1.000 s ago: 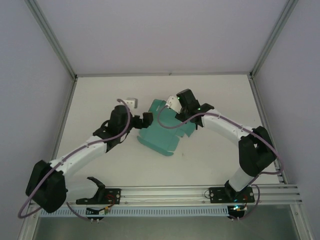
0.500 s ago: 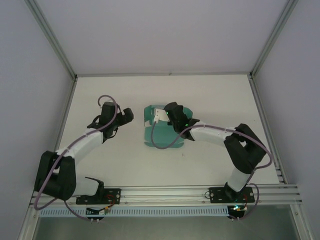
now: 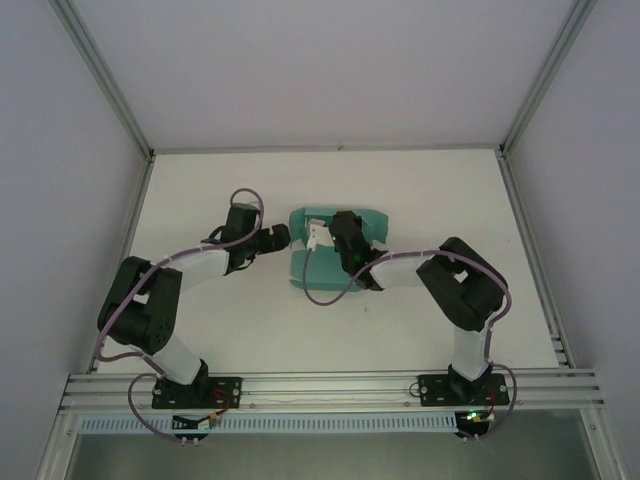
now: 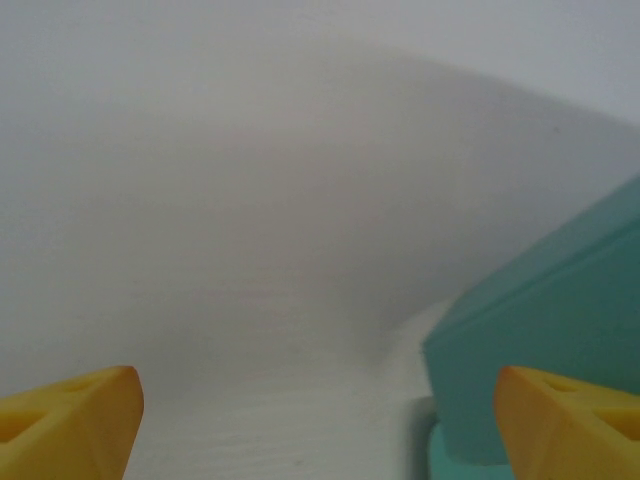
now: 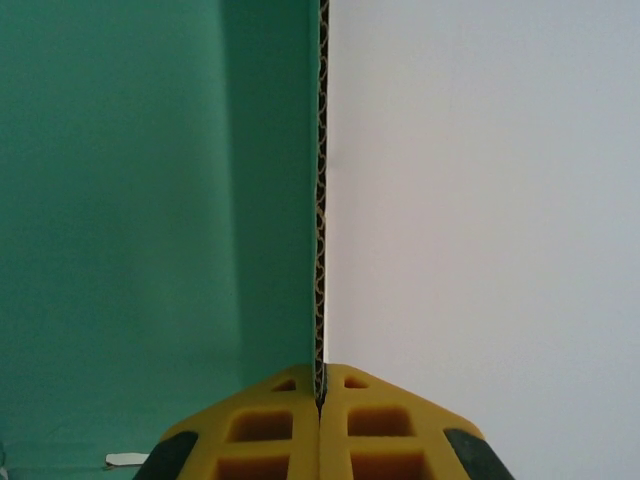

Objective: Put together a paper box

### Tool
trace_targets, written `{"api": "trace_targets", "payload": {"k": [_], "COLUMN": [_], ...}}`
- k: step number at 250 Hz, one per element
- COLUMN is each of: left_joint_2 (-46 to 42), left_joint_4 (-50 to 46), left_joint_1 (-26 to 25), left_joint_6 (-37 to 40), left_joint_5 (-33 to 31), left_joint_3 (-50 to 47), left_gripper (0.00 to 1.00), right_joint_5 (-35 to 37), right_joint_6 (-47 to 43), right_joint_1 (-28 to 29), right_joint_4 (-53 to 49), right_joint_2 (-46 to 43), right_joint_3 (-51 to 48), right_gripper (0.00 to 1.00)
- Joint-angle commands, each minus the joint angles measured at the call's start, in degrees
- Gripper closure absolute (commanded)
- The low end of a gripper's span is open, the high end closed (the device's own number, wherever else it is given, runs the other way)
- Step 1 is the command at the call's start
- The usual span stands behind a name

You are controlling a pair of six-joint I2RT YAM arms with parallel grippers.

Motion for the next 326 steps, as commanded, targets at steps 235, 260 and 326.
{"api": "trace_targets", "payload": {"k": [235,260,326], "left_joint_2": [12.71,13.48,12.97], "left_joint_4": [12.12,12.15,16.06], "left_joint_1": [-11.45,-12.26,-13.26], "left_joint_6": [10.39,10.54,12.07], "left_joint_5": [-2.61,-4.58,-7.44], "left_joint_3": [8.92,9.55,6.81], "left_gripper": [0.61,0.72,1.0], "right_joint_5": [-5.06,-5.15,-12.5], "right_joint_6": [12.19,13.26,31.01], "right_joint_1": [1.2,1.21,1.18], "right_joint_4": [-16.12,-17.07,-29.77], "right_joint_2": [-4.34,-4.45,-12.51], "right_joint_3": [1.12,1.17,1.83], "right_gripper": [1.0,1.0,0.62]}}
